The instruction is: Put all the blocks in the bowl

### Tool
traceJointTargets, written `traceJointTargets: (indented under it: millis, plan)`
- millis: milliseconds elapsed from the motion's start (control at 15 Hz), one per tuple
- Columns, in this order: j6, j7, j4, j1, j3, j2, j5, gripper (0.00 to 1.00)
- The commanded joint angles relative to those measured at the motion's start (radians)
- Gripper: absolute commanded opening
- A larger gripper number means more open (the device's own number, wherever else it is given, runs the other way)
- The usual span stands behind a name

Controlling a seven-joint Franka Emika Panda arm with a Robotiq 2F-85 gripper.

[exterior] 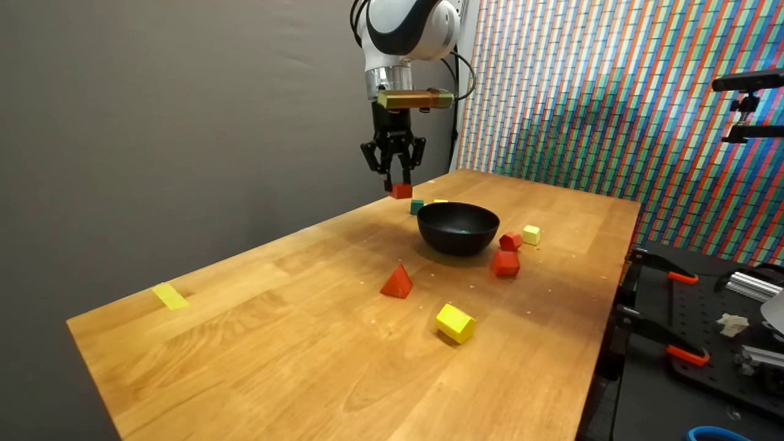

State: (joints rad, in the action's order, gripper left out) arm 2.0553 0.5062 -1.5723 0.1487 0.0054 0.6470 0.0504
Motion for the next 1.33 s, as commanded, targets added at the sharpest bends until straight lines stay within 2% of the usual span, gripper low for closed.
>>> traceJointTargets:
  millis: [0,400,467,600,733,800,933,1133,1200,1267]
  plan:
    - [0.071,0.053,-0.243,0.011,-0.029,-0.172,0.01,0.21]
    - [0.113,0.057,-0.549,-0.013,-0.056,-0.352,-0.012,0.22]
    - [0.141,0.052,-0.604,-0.018,-0.062,-0.382,-0.02,0.68]
    - [0.233,0.037,-0.716,-0.029,-0.067,-0.448,-0.029,0.76]
    - [0.349,0.023,-0.828,-0.033,-0.054,-0.534,-0.018,0.91]
    - [0.253,0.044,-0.684,-0.037,-0.054,-0.401,-0.014,0.74]
    - [0.309,0.04,-0.766,-0.041,-0.046,-0.465,-0.014,0.89]
    - [0.322,0.038,-0.8,-0.044,-0.042,-0.503,-0.014,0.91]
    - [0.323,0.038,-0.801,-0.044,-0.042,-0.504,-0.014,0.98]
    - [0.375,0.062,-0.797,-0.037,-0.042,-0.49,-0.031,0.99]
